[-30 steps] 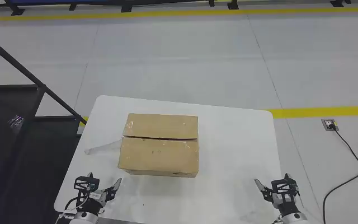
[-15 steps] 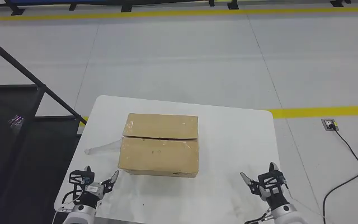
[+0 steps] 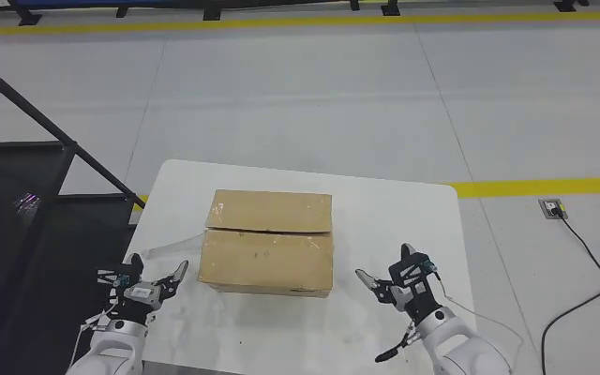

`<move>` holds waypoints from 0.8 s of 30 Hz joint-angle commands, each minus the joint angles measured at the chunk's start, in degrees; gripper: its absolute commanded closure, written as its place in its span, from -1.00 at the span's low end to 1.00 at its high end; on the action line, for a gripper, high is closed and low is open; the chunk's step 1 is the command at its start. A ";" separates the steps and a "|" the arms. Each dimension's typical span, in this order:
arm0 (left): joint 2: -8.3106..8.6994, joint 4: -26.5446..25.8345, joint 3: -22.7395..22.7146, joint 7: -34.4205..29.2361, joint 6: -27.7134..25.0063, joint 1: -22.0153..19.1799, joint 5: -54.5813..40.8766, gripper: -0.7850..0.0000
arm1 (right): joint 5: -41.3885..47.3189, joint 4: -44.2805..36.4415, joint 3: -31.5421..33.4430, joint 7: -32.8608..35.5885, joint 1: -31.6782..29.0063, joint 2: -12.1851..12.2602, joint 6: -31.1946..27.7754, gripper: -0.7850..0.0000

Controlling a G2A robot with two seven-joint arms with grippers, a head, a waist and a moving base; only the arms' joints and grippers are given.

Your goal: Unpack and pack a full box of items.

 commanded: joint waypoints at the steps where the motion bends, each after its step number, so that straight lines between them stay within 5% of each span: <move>1: 0.00 0.00 0.00 0.00 0.00 0.00 0.00 -1.00 | 0.00 0.00 0.00 0.00 0.00 0.00 0.00 -1.00; 5: -0.03 0.08 0.08 -0.12 0.19 -0.10 -0.18 -1.00 | 1.01 0.10 -0.26 -0.85 0.06 -0.04 -1.07 -1.00; 10: -0.37 2.04 2.47 -1.45 0.77 -3.57 -1.07 -1.00 | 19.19 7.16 -1.55 -1.36 6.17 -0.42 -14.25 -1.00; 15: -0.65 3.78 4.19 -0.94 0.48 -5.81 -1.38 -1.00 | 36.39 15.80 -3.59 6.89 14.85 -0.82 -21.71 -1.00; 24: -0.89 3.89 4.35 -0.62 0.27 -5.72 -2.84 -1.00 | 54.00 28.66 -7.87 18.07 25.56 -1.58 -24.85 -1.00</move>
